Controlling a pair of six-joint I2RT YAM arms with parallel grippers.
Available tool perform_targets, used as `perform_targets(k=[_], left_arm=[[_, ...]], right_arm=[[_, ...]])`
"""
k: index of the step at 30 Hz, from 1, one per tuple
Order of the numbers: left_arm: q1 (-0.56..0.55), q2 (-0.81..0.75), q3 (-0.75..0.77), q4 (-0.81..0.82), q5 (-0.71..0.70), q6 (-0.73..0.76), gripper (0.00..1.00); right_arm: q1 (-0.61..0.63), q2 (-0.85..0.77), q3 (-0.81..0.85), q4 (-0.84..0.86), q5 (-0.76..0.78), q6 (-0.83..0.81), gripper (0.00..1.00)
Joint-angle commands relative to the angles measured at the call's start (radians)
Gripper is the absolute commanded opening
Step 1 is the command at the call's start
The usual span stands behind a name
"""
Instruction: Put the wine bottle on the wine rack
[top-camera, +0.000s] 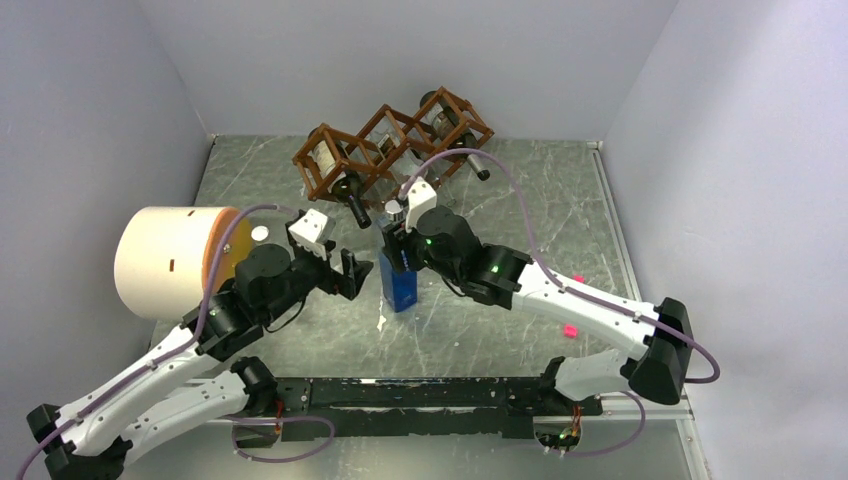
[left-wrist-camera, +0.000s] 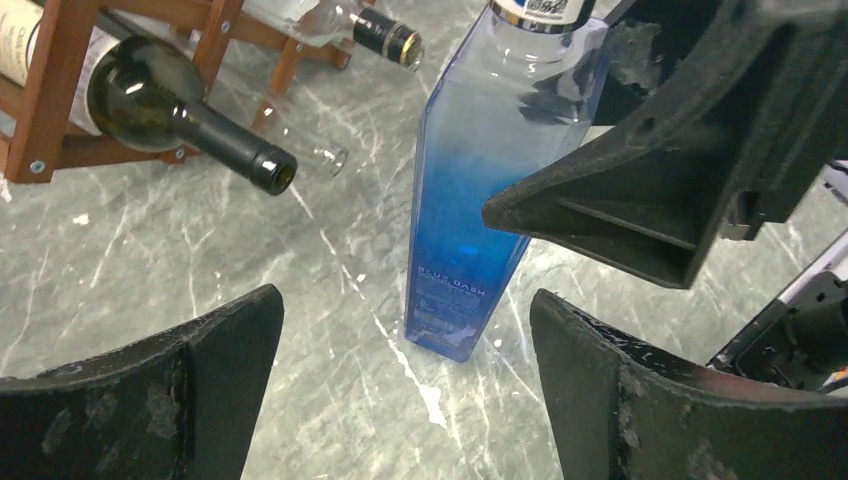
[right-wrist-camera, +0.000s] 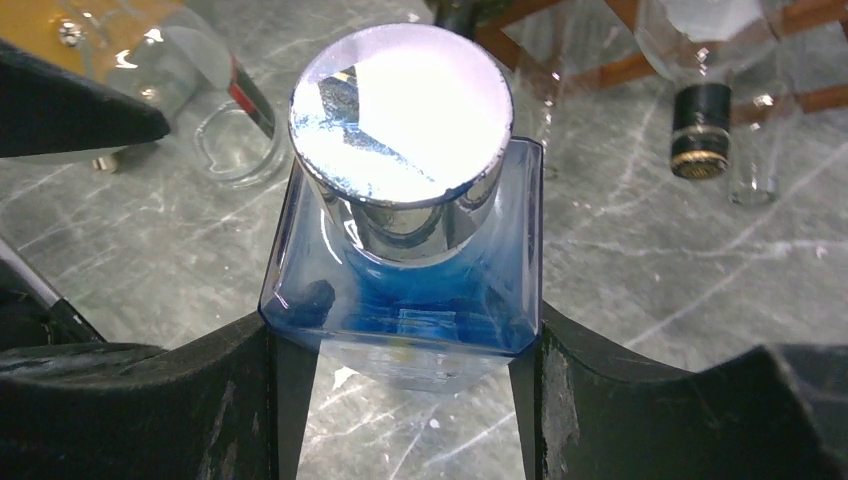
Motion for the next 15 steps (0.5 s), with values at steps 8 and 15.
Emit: perform_targets(k=[8,15], left_arm=[[0.004,-0.074,-0.191,0.365,0.139,-0.001,0.95],[0.003,-0.046,-0.314,0.646,0.27,0.028,0.95]], right_arm=[[-0.026,-0.137,0.072,-0.032,0.123,0.096,0.3],[-0.085,-0.162,0.091,-0.036,0.017,0.119,0.29]])
